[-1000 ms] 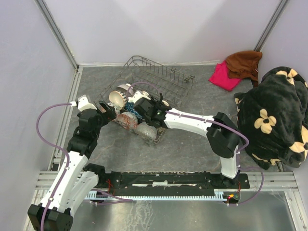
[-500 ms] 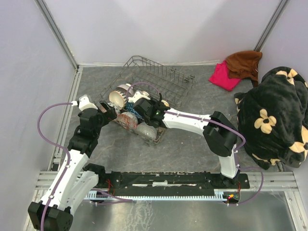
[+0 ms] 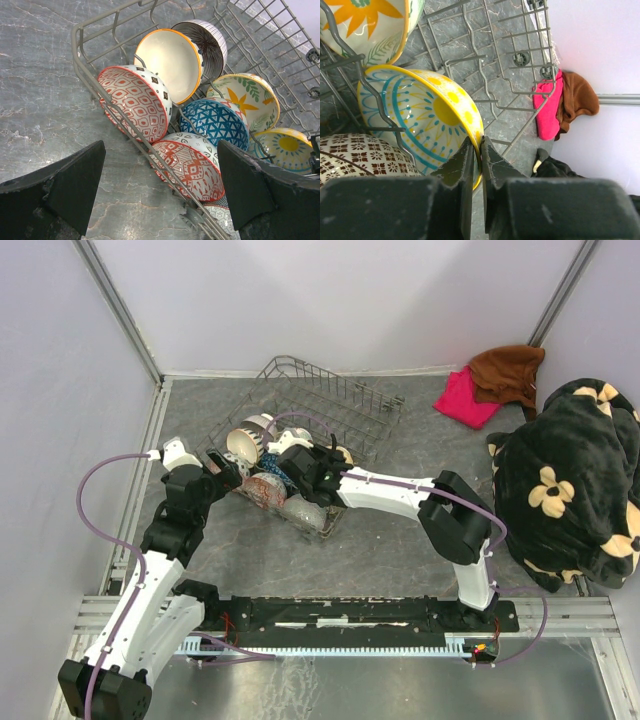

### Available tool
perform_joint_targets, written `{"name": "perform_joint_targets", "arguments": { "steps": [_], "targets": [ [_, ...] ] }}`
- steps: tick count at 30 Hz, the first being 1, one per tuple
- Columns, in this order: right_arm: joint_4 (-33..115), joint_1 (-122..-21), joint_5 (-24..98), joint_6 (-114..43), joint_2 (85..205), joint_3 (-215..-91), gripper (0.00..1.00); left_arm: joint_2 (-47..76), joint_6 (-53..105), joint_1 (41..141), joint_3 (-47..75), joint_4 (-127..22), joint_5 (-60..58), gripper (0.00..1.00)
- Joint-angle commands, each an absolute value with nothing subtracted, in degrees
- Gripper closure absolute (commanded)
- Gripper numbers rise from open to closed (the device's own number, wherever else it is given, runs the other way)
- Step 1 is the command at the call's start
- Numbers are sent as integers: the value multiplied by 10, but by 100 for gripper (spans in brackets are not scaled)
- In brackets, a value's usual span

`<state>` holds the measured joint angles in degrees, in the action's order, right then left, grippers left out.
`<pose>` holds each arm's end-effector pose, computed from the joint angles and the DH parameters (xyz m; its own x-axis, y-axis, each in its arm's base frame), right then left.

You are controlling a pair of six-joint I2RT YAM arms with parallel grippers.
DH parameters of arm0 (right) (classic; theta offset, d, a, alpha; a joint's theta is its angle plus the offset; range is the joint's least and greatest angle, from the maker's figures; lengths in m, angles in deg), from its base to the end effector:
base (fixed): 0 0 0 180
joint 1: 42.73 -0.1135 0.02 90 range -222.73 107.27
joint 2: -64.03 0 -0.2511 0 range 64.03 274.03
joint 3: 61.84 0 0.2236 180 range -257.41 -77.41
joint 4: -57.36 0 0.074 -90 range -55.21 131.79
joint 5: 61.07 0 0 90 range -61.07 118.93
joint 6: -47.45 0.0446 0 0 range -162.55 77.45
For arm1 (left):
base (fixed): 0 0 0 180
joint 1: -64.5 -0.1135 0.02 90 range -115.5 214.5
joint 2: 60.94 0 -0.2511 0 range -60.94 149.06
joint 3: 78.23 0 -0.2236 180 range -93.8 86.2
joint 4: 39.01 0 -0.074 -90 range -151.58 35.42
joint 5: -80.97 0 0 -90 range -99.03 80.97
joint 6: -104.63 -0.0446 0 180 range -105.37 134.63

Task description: Unload the bowls from the dish rack

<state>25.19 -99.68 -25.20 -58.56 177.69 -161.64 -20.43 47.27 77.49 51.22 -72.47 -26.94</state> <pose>0.2525 0.3218 0.2179 -0.3264 -0.7981 -0.5065 -0.2854 0.5941 -0.7521 0.1552 -0.0217 0.2693 -0.2932 -0.4591 -0.8386 -0.2603 0.8824 -0.3920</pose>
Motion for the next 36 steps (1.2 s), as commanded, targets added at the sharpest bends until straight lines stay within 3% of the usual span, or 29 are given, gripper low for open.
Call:
{"name": "perform_joint_targets", "arguments": {
  "steps": [1, 4, 24, 36],
  "targets": [
    [293, -995, -260, -588, 1777, -1608, 90, -209, 472, 776, 511, -708, -277, 1],
    [292, -995, -267, -588, 1775, -1607, 99, -210, 472, 777, 512, -708, -277, 1],
    [299, -996, -271, -592, 1657, -1553, 99, -218, 477, 777, 508, -711, -282, 1],
    [307, -990, -295, -598, 1601, -1583, 99, -205, 477, 777, 482, -713, -279, 1]
  ]
}}
